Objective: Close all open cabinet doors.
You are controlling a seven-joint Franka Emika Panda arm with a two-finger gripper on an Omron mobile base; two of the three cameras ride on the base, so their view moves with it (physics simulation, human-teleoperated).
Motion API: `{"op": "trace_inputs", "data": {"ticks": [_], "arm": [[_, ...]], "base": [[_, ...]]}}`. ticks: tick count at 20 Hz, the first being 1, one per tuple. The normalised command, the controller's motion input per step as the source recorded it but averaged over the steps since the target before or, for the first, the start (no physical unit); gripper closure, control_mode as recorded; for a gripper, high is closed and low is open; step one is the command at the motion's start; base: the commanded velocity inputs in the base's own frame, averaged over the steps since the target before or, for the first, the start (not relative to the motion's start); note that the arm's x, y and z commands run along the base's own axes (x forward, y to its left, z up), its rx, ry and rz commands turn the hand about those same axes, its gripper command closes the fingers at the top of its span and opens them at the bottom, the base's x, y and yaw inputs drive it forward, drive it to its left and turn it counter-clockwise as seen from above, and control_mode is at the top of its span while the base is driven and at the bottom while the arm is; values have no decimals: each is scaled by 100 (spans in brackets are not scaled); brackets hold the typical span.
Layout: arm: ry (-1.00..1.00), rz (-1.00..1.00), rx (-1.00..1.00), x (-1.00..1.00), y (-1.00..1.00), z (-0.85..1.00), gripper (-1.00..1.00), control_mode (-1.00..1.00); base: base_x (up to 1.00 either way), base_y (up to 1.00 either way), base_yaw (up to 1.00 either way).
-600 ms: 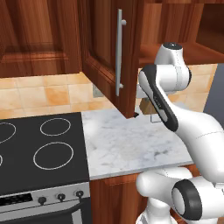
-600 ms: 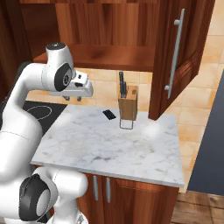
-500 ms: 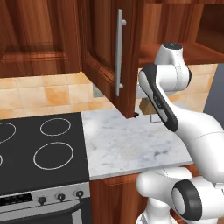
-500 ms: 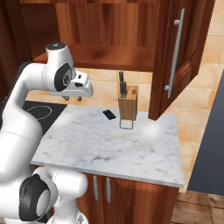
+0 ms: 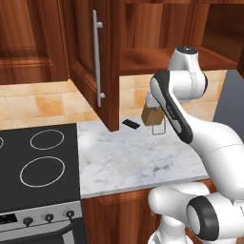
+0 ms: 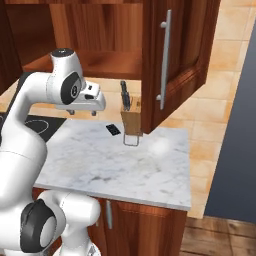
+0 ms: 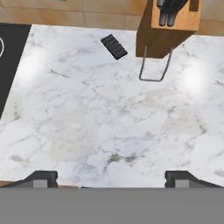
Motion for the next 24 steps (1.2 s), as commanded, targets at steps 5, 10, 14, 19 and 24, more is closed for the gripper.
{"op": "trace_inputs", "data": {"ticks": [5,10,14,19,24], "arm": [[0,0,0,0,0,0,-100,100],[0,0,0,0,0,0,-100,100],[0,0,0,0,0,0,-100,100],[0,0,0,0,0,0,-100,100],[0,0,0,0,0,0,-100,100]], "base": [[-27,-30,0],[-32,0,-2],[-5,0,0],[0,0,0],[0,0,0]]}}
